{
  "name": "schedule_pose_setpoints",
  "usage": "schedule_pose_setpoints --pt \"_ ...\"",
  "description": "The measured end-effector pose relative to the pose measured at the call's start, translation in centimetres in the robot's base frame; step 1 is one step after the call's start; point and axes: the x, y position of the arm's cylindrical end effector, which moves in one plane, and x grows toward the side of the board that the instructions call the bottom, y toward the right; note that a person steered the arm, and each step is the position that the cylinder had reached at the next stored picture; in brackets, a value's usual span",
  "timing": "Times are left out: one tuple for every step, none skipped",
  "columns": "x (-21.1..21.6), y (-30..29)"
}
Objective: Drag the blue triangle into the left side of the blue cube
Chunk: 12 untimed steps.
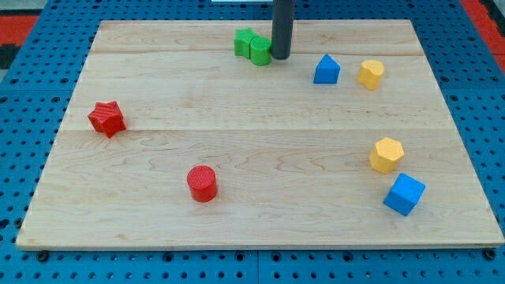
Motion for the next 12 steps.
schedule_pose_setpoints --pt "-0.9 3.3" --pt "-0.9 5.1" --pt "0.0 6.8" --pt "0.9 7.2" --pt "2.0 7.2" --pt "5.1 7.2" --pt "9.2 7.2" --pt "12.7 7.2" --pt "16.5 7.2" --pt "20.4 7.2" --pt "23.8 7.2" --pt "25.1 7.2"
